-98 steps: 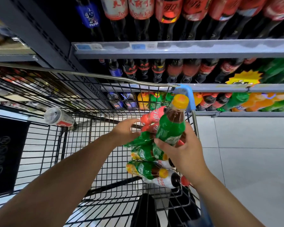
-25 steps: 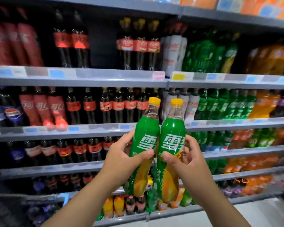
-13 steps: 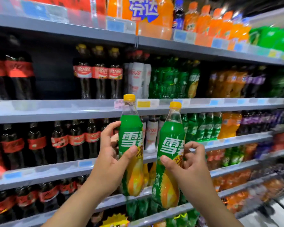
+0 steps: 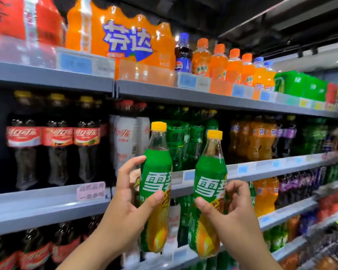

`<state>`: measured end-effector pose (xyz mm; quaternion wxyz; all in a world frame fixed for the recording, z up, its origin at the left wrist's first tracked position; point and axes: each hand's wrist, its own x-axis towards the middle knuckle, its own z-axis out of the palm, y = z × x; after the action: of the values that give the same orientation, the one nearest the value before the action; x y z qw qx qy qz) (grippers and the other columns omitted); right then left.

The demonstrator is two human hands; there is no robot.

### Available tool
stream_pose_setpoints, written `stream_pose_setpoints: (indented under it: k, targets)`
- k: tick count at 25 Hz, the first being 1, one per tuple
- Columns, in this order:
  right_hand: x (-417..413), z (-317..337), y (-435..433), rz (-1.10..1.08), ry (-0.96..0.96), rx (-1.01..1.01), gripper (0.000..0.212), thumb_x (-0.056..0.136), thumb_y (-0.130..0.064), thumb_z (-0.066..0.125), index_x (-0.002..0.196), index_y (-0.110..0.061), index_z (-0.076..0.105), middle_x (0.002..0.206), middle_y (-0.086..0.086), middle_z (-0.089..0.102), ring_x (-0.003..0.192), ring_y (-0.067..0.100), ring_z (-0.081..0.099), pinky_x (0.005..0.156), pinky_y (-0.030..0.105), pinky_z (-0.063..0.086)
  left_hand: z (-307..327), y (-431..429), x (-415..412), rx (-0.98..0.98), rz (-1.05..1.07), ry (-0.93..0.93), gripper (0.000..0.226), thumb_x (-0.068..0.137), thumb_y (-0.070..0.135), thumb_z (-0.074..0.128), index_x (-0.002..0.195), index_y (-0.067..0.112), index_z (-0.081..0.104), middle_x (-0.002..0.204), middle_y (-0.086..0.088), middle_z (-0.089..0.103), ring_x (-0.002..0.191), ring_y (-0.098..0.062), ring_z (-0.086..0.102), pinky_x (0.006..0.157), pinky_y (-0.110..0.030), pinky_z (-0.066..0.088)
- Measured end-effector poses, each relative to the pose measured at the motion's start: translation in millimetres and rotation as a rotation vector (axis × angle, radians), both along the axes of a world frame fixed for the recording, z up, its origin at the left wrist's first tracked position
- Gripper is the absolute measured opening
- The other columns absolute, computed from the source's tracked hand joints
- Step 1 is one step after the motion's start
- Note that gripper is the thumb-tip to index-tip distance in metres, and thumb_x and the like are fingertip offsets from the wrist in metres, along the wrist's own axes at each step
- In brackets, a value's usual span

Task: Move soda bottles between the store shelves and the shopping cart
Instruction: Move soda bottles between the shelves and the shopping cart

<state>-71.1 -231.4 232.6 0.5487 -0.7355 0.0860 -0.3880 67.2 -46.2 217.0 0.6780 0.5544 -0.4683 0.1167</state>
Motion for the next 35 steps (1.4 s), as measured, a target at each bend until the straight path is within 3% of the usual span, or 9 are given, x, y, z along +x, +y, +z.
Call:
stream_pose_setpoints:
  k: [2, 5, 9, 13, 17, 21, 27, 30, 35]
  targets:
    - [6.9, 13.4, -21.6, -0.021, -0.041, -0.040, 0.061, 0.055, -0.055, 0.086, 0.091, -0.038, 0.041, 0.100, 0.006, 0.064, 0.092, 0.020, 0.067, 0.086, 0.055, 0.056, 11.9, -19.4, 10.3, -0.001, 0.009, -0.051, 0.081, 0.086, 0.049, 0.075, 0.150, 0.037, 0.027, 0.133, -0.005, 0.063, 0.114, -0.031, 0.067, 0.087, -0.040, 0.059]
    - [15.8, 31.3, -58.5, -0.057, -0.100, -0.135, 0.063, 0.052, -0.068, 0.081, 0.091, -0.039, 0.041, 0.096, -0.007, 0.065, 0.090, 0.008, 0.066, 0.082, 0.049, 0.057, 28.3, -51.2, 16.7, -0.007, 0.030, -0.098, 0.080, 0.086, 0.052, 0.074, 0.149, 0.037, 0.027, 0.134, -0.001, 0.061, 0.118, -0.030, 0.064, 0.082, -0.037, 0.060]
    - [35.3, 49.3, -113.7, -0.013, -0.195, -0.198, 0.056, 0.060, -0.055, 0.086, 0.090, -0.039, 0.041, 0.090, -0.014, 0.065, 0.083, 0.005, 0.067, 0.066, 0.032, 0.056, 44.3, -95.8, 21.4, -0.038, 0.058, -0.166, 0.076, 0.086, 0.050, 0.073, 0.147, 0.038, 0.029, 0.135, -0.001, 0.059, 0.120, -0.033, 0.063, 0.087, -0.054, 0.057]
    - [63.6, 61.5, -175.6, 0.058, -0.287, -0.206, 0.058, 0.064, -0.034, 0.093, 0.089, -0.038, 0.041, 0.090, -0.012, 0.067, 0.078, 0.002, 0.067, 0.061, 0.016, 0.051, 54.5, -145.7, 22.3, -0.120, 0.158, -0.235, 0.068, 0.088, 0.048, 0.073, 0.142, 0.040, 0.031, 0.128, -0.001, 0.062, 0.112, -0.026, 0.067, 0.088, -0.040, 0.059]
    - [89.2, 70.5, -231.3, 0.086, -0.373, -0.199, 0.060, 0.066, -0.023, 0.094, 0.093, -0.029, 0.041, 0.092, 0.001, 0.062, 0.079, 0.000, 0.065, 0.061, 0.017, 0.050, 60.5, -191.0, 22.9, -0.190, 0.262, -0.278, 0.065, 0.088, 0.031, 0.070, 0.138, 0.044, 0.031, 0.127, 0.000, 0.061, 0.111, -0.027, 0.066, 0.088, -0.032, 0.056]
    - [104.0, 74.1, -274.8, 0.104, -0.448, -0.188, 0.059, 0.067, -0.022, 0.092, 0.093, -0.028, 0.039, 0.091, -0.004, 0.057, 0.080, -0.008, 0.061, 0.067, 0.009, 0.047, 63.6, -217.7, 25.8, -0.205, 0.383, -0.371, 0.064, 0.091, 0.031, 0.069, 0.139, 0.042, 0.030, 0.125, -0.005, 0.057, 0.109, -0.027, 0.065, 0.091, -0.032, 0.054]
    - [128.3, 66.1, -330.1, 0.183, -0.424, -0.168, 0.061, 0.069, -0.014, 0.091, 0.092, -0.030, 0.037, 0.100, 0.010, 0.063, 0.094, 0.013, 0.071, 0.072, 0.030, 0.058, 58.0, -270.5, 33.1, -0.135, 0.392, -0.454, 0.067, 0.092, 0.037, 0.071, 0.142, 0.048, 0.029, 0.132, -0.004, 0.056, 0.114, -0.026, 0.064, 0.096, -0.035, 0.053]
    - [137.0, 56.3, -353.9, 0.164, -0.386, -0.165, 0.062, 0.067, -0.014, 0.092, 0.092, -0.030, 0.037, 0.098, 0.006, 0.062, 0.089, 0.002, 0.070, 0.067, 0.019, 0.057, 57.4, -301.1, 40.6, 0.010, 0.389, -0.617, 0.067, 0.097, 0.031, 0.065, 0.147, 0.044, 0.021, 0.133, -0.025, 0.046, 0.113, -0.030, 0.062, 0.092, -0.040, 0.054]
    - [153.3, 44.6, -380.5, 0.073, -0.288, -0.215, 0.064, 0.066, -0.017, 0.094, 0.099, -0.019, 0.040, 0.095, -0.004, 0.060, 0.083, -0.015, 0.061, 0.063, 0.009, 0.050, 76.5, -348.8, 46.7, 0.075, 0.302, -0.635, 0.068, 0.098, 0.019, 0.062, 0.148, 0.034, 0.017, 0.141, -0.003, 0.046, 0.117, -0.019, 0.061, 0.096, -0.033, 0.052]
